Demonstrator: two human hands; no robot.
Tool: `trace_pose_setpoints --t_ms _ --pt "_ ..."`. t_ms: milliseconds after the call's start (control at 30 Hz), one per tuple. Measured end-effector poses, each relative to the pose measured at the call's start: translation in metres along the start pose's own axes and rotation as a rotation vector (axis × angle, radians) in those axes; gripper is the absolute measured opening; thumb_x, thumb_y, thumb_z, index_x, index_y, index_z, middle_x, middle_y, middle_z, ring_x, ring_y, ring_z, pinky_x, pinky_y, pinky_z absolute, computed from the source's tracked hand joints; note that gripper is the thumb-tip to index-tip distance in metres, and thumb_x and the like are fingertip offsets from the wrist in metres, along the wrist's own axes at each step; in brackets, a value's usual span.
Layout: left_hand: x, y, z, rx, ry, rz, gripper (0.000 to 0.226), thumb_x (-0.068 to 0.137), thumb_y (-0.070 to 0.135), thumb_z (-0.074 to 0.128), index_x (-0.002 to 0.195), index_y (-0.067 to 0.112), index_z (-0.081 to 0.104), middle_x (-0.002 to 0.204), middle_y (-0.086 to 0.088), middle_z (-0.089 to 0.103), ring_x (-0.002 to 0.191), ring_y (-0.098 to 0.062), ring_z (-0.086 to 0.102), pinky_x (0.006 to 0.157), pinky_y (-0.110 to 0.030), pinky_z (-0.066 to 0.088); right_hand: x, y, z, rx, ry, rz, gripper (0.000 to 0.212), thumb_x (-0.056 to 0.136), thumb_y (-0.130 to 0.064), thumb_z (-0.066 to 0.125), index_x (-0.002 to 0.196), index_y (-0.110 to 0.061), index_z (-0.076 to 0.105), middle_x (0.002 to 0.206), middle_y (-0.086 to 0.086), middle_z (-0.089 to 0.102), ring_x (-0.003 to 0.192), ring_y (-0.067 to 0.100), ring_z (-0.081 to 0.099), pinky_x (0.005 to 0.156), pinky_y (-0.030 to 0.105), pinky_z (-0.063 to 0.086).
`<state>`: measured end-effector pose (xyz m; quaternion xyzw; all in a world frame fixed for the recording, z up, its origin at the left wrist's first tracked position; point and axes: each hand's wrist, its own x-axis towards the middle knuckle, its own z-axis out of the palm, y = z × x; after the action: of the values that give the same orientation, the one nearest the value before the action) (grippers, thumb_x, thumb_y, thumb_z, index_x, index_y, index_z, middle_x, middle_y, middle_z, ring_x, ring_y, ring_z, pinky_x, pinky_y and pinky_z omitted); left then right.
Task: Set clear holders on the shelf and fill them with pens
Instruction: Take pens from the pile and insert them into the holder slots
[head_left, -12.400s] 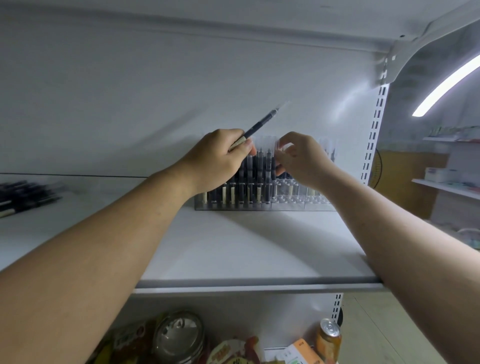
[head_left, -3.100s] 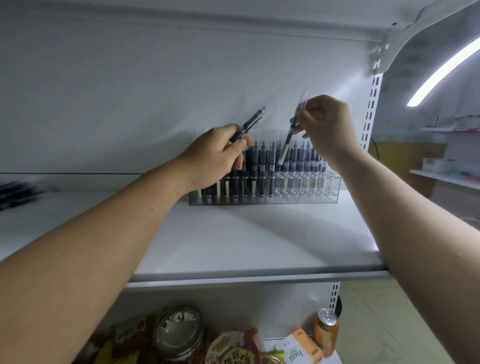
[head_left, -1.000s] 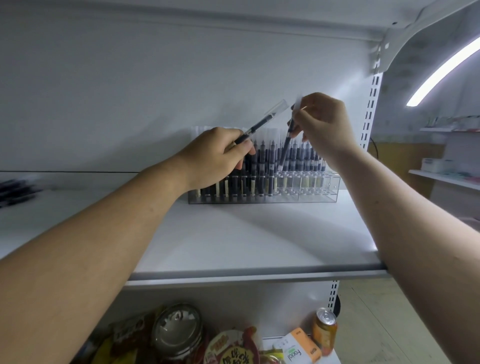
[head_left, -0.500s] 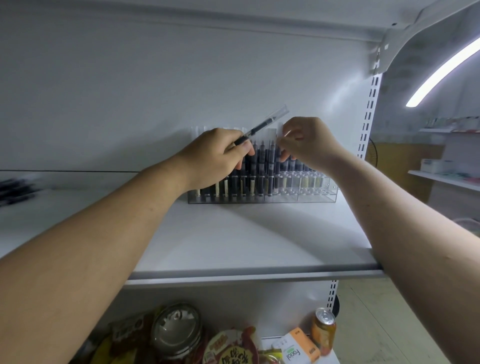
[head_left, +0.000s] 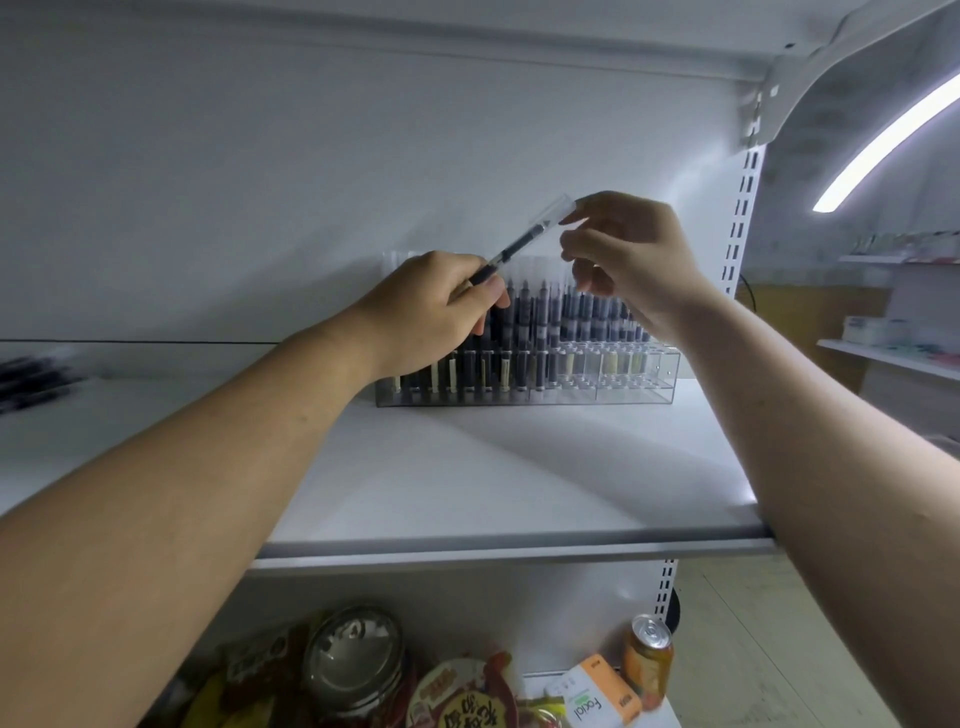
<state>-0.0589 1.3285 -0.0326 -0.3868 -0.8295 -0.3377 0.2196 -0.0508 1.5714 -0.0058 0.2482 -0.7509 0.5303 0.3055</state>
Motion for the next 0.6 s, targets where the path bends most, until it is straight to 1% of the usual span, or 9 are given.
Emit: trace_pose_setpoints --t_ms 67,100,167,200,267,400,533,600 --pt "0.0002 0.0004 0.0003 -0.005 0.008 0.001 0.027 0.111 0.032 0.047 0.100 0.022 0.069 0.080 -0.002 0.067 0.055 -0.002 0.051 0.054 -0.016 0.041 -0.0019 -0.0035 0.0012 0.176 -0.123 0.105 0.018 0.091 0.000 0.073 0.108 -0.005 0.071 0.082 0.013 0.071 0.056 0.022 0.057 0.050 0.029 0.039" --pt "0.0003 0.0006 0.0004 -0.004 0.007 0.004 0.027 0.111 0.032 0.047 0.099 0.022 0.069 0.079 -0.001 0.067 0.055 -0.002 0.051 0.054 -0.015 0.041 -0.0032 -0.0047 0.0027 0.218 -0.181 0.138 0.018 0.091 0.000 0.074 0.108 -0.004 0.070 0.085 0.014 0.071 0.055 0.022 0.057 0.049 0.029 0.038" --pt "0.0007 0.0006 0.0004 -0.002 0.000 0.011 0.026 0.111 0.031 0.047 0.099 0.021 0.069 0.079 -0.001 0.067 0.054 -0.002 0.051 0.053 -0.016 0.040 -0.0048 -0.0056 0.0054 0.264 -0.244 0.154 0.012 0.089 -0.004 0.077 0.100 -0.006 0.071 0.088 0.014 0.072 0.054 0.019 0.058 0.049 0.027 0.038" --pt "0.0010 0.0004 0.0004 -0.002 -0.003 0.012 0.026 0.111 0.031 0.047 0.099 0.021 0.069 0.080 -0.001 0.067 0.054 -0.002 0.051 0.053 -0.017 0.041 -0.0047 -0.0053 0.0056 0.281 -0.251 0.149 0.010 0.088 -0.009 0.077 0.095 -0.007 0.070 0.089 0.013 0.073 0.054 0.018 0.059 0.048 0.026 0.039" --pt "0.0016 0.0003 0.0006 -0.006 -0.007 0.012 0.027 0.111 0.032 0.047 0.100 0.021 0.069 0.080 -0.001 0.068 0.055 -0.003 0.052 0.053 -0.019 0.042 -0.0035 -0.0044 0.0045 0.303 -0.253 0.143 0.014 0.086 -0.015 0.077 0.091 -0.006 0.069 0.090 0.011 0.074 0.055 0.017 0.061 0.049 0.025 0.043" --pt "0.0018 -0.0009 0.0012 -0.008 -0.009 0.015 0.028 0.111 0.031 0.047 0.100 0.019 0.069 0.080 0.000 0.068 0.056 -0.005 0.053 0.055 -0.022 0.044 -0.0025 -0.0031 0.0010 0.321 -0.269 0.132 0.019 0.089 -0.018 0.075 0.099 -0.003 0.068 0.096 0.010 0.076 0.060 0.017 0.065 0.057 0.027 0.047" --pt "0.0012 -0.0010 0.0013 0.005 -0.026 0.017 0.027 0.111 0.031 0.047 0.100 0.020 0.069 0.081 -0.001 0.068 0.053 -0.003 0.051 0.054 -0.020 0.040 -0.0026 -0.0029 0.0039 0.333 -0.277 0.120 0.018 0.090 -0.019 0.073 0.102 -0.006 0.070 0.097 0.008 0.076 0.063 0.018 0.067 0.056 0.026 0.047" --pt "0.0007 -0.0003 0.0014 0.011 -0.023 0.023 0.027 0.111 0.031 0.048 0.102 0.018 0.069 0.081 -0.001 0.068 0.055 -0.005 0.052 0.054 -0.022 0.042 -0.0023 -0.0029 0.0046 0.335 -0.264 0.123 0.016 0.091 -0.019 0.073 0.101 -0.007 0.071 0.097 0.008 0.076 0.067 0.019 0.069 0.057 0.026 0.047"
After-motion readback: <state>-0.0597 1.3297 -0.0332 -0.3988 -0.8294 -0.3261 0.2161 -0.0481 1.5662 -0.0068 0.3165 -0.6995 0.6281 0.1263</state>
